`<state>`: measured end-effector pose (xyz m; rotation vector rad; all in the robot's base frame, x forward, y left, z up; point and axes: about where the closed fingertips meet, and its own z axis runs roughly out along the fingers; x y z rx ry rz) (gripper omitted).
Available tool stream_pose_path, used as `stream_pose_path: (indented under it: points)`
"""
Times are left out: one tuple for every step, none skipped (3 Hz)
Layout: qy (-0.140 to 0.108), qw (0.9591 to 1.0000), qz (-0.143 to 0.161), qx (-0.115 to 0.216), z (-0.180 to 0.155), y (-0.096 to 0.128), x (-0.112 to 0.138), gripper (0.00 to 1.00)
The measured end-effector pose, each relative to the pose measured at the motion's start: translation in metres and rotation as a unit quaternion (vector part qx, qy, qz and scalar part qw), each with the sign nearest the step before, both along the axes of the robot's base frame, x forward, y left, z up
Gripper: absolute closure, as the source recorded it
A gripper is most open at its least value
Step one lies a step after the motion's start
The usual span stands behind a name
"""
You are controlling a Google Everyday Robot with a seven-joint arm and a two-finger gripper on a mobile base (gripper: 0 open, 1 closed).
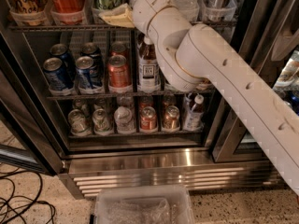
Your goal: Pick water bottle from top shelf of fridge
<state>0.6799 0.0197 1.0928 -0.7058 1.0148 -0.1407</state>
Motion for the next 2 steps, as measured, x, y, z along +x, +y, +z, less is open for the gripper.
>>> stream_pose_path:
  points:
    - [0.0, 1.0, 0.0, 0.0, 0.0, 0.005, -0.0036, 0.0]
    - [0.0, 1.0, 0.0, 0.0, 0.0, 0.0051, -0.0037, 0.0]
